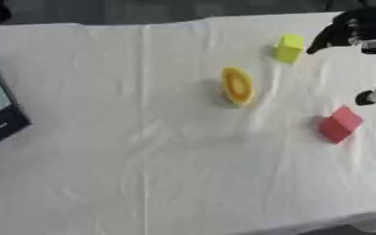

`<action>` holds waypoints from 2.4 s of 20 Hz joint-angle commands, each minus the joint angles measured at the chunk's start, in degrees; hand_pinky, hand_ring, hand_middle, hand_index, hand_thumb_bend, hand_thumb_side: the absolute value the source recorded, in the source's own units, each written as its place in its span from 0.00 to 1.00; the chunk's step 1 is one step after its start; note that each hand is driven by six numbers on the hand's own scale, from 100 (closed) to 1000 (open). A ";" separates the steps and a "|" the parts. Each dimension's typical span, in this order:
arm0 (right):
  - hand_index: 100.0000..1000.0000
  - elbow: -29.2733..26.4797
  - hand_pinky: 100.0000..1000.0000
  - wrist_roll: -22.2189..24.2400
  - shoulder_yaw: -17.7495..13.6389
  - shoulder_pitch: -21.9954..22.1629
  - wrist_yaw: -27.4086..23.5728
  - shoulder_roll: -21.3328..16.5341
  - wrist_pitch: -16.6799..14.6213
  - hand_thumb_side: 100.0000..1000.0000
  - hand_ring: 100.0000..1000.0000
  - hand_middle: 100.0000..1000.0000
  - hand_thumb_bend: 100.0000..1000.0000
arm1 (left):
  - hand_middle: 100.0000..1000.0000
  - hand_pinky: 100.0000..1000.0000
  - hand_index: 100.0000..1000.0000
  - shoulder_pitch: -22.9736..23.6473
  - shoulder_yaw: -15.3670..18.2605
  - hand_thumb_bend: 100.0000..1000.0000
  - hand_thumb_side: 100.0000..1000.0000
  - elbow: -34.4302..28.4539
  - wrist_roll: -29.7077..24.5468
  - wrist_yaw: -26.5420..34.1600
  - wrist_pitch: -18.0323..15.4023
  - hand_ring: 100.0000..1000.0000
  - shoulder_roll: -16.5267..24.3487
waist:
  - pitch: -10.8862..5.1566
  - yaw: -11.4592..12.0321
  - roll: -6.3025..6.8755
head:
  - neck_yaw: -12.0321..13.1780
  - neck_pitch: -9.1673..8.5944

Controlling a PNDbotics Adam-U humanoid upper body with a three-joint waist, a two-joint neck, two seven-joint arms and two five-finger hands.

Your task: Pick up the objects with one hand, pass them to the other hand, and then place them into the box on the other side of the table.

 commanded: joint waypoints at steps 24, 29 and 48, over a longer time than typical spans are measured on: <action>0.91 10.88 0.98 -6.28 1.98 4.41 4.06 -1.23 -3.79 0.08 0.88 0.84 0.56 | 0.88 0.81 0.88 -0.07 0.60 0.97 0.50 -0.54 0.22 -0.07 0.04 0.87 0.70 | 1.27 -0.88 1.59 | 1.01 0.34; 0.91 12.83 0.98 -6.93 2.54 4.69 4.63 -0.80 -4.47 0.06 0.88 0.83 0.58 | 0.88 0.81 0.88 -0.06 0.53 0.97 0.50 -0.56 0.21 -0.07 0.08 0.87 0.56 | 1.37 -0.80 1.71 | 0.68 0.34; 0.86 20.59 0.97 -10.45 5.66 1.64 5.24 3.21 -4.77 0.08 0.84 0.80 0.55 | 0.88 0.81 0.88 -0.24 0.17 0.96 0.50 -0.88 -0.05 0.03 0.23 0.87 -0.44 | 2.22 0.28 3.04 | -0.86 0.34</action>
